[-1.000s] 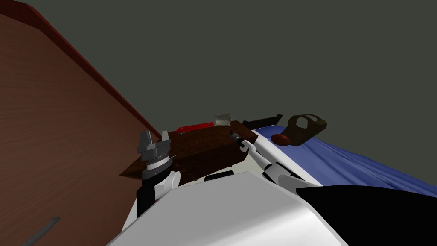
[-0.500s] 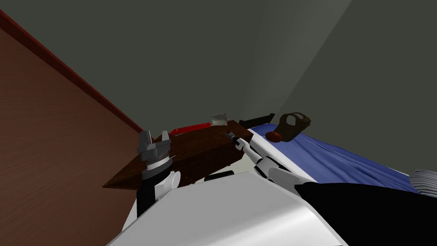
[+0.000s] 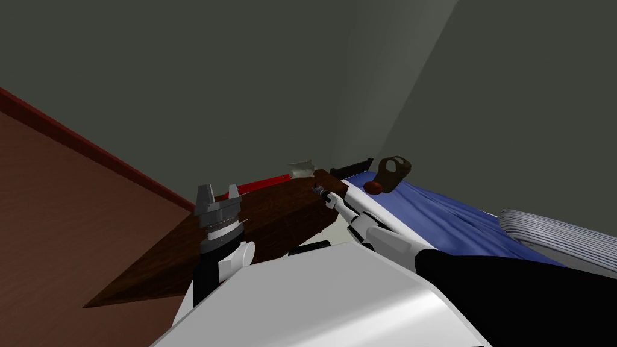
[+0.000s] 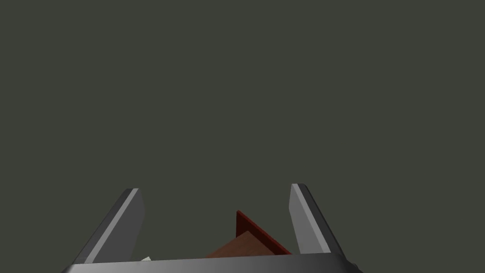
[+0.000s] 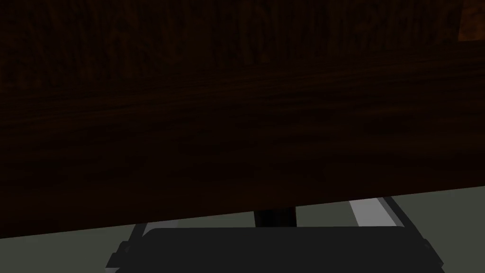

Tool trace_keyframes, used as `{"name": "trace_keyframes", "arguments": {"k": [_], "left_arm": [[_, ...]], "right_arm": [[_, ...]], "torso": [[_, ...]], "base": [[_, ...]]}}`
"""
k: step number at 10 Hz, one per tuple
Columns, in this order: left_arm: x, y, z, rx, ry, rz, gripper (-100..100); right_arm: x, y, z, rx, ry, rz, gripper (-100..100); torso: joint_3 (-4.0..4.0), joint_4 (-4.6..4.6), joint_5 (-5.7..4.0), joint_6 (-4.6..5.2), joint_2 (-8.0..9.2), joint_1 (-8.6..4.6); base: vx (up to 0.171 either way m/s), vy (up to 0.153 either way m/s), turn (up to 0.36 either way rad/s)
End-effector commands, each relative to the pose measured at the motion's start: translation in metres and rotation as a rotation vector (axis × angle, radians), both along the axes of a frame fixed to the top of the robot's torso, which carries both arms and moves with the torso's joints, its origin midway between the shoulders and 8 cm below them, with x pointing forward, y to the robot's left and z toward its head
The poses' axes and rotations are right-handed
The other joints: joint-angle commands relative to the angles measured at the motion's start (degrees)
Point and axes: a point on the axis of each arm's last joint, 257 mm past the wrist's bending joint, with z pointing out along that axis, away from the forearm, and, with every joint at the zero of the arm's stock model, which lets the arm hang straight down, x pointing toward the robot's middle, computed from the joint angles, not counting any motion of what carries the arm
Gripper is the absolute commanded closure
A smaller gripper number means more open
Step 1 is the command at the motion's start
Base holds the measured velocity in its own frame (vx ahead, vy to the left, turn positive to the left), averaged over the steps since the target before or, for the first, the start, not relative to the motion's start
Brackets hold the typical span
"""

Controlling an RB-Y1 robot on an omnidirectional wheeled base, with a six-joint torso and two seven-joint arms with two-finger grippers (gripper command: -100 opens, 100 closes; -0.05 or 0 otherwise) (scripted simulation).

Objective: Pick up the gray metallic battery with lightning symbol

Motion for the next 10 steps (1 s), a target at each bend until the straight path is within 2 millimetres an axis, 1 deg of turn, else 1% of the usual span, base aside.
{"name": "trace_keyframes", "arguments": {"k": [1,2,3,4,5,6,7,8,9,10], "left_arm": [[0.0,0.0,0.0,0.0,0.0,0.0,0],[0.0,0.0,0.0,0.0,0.0,0.0,0],[0.0,0.0,0.0,0.0,0.0,0.0,0],[0.0,0.0,0.0,0.0,0.0,0.0,0],[0.0,0.0,0.0,0.0,0.0,0.0,0],[0.0,0.0,0.0,0.0,0.0,0.0,0],[0.0,0.0,0.0,0.0,0.0,0.0,0],[0.0,0.0,0.0,0.0,0.0,0.0,0],[0.0,0.0,0.0,0.0,0.0,0.0,0],[0.0,0.0,0.0,0.0,0.0,0.0,0]], "right_arm": [[-0.001,0.047,0.0,-0.012,0.004,0.074,-100],[0.007,0.053,0.014,-0.013,-0.018,0.083,-100],[0.014,0.055,0.022,-0.02,-0.026,0.084,-100],[0.011,0.048,0.01,-0.028,-0.004,0.073,-100],[0.009,0.096,0.019,-0.033,-0.022,0.153,-100],[0.012,0.106,0.036,-0.023,-0.053,0.168,-100],[0.016,0.091,0.019,-0.053,-0.009,0.145,-100],[0.013,0.097,0.022,-0.041,-0.026,0.156,-100],[0.013,0.096,0.021,-0.042,-0.023,0.155,100],[0.013,0.096,0.021,-0.042,-0.023,0.155,100]], "torso": [[0.0,0.0,0.0,0.0,0.0,0.0],[0.0,0.0,-0.01,0.06,0.01,-0.03],[0.01,0.0,0.0,0.01,0.01,-0.01],[0.01,0.0,0.01,0.0,0.01,0.02],[0.01,-0.01,0.01,0.02,0.02,0.02],[0.01,0.0,0.0,0.07,0.02,-0.02],[0.0,0.0,0.0,0.0,0.01,0.01],[0.01,0.0,0.01,0.01,0.02,0.01],[0.01,0.0,0.01,0.02,0.03,0.03],[0.02,0.0,0.01,0.01,0.04,0.04]], "base": [[0.002,-0.03,-0.299],[0.0,-0.021,-0.16],[0.001,-0.013,0.014],[0.002,-0.007,0.022],[0.003,-0.019,-0.34],[0.001,-0.02,-0.211],[0.0,-0.012,0.025],[0.001,-0.005,0.01],[0.0,0.0,0.0],[0.0,0.0,0.0]]}}
